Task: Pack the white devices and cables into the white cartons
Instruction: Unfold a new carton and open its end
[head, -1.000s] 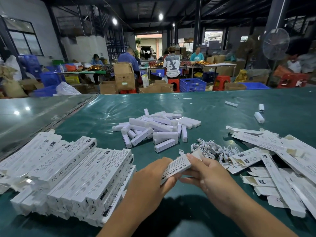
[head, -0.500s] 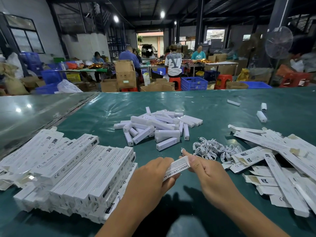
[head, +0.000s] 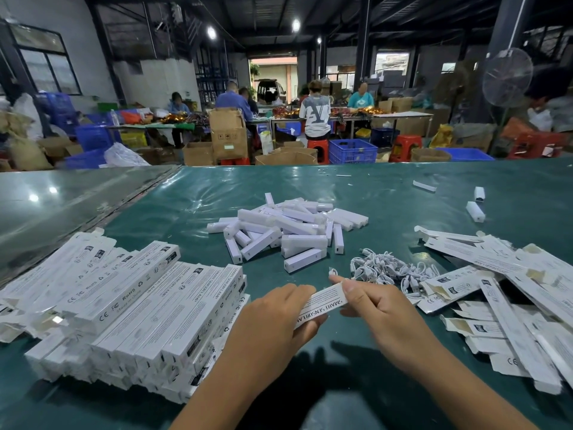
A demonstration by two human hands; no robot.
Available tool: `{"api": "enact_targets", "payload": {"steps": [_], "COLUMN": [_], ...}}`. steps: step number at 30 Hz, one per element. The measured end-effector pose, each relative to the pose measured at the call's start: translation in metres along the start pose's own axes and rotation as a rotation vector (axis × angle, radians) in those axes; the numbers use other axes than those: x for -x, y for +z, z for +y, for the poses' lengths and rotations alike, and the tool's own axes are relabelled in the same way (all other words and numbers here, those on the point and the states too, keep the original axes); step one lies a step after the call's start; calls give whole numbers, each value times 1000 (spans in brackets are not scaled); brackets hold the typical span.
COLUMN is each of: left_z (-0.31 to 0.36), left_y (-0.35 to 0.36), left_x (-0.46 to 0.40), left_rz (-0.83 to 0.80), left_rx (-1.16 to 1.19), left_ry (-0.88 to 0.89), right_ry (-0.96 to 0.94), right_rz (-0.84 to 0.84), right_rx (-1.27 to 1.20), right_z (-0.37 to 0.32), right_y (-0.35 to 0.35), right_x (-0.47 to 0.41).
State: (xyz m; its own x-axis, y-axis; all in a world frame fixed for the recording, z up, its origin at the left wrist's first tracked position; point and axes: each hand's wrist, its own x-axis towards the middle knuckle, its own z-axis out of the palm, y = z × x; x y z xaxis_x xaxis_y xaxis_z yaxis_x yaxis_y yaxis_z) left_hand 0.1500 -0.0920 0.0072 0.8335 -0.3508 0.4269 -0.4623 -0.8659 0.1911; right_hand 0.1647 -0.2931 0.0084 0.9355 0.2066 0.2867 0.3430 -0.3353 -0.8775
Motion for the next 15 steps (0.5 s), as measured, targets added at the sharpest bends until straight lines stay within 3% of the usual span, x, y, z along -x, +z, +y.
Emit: {"api": "enact_targets", "payload": {"steps": [7,12,15], "left_z": [12,28,35], "left_y": [1,1,5], "left_x": [3,5,4], "left_rz": [-11,-132,-115], "left_rx": [28,-50,-136], "left_ry": [124,206,214], "right_ry": [131,150,40], "right_rz": [-79,-48,-27], "right_rx": [-653,-292,-78], "right_z": [1,-10,-14], "right_y": [-2,12,20], "right_x": [-3,-10,6]}}
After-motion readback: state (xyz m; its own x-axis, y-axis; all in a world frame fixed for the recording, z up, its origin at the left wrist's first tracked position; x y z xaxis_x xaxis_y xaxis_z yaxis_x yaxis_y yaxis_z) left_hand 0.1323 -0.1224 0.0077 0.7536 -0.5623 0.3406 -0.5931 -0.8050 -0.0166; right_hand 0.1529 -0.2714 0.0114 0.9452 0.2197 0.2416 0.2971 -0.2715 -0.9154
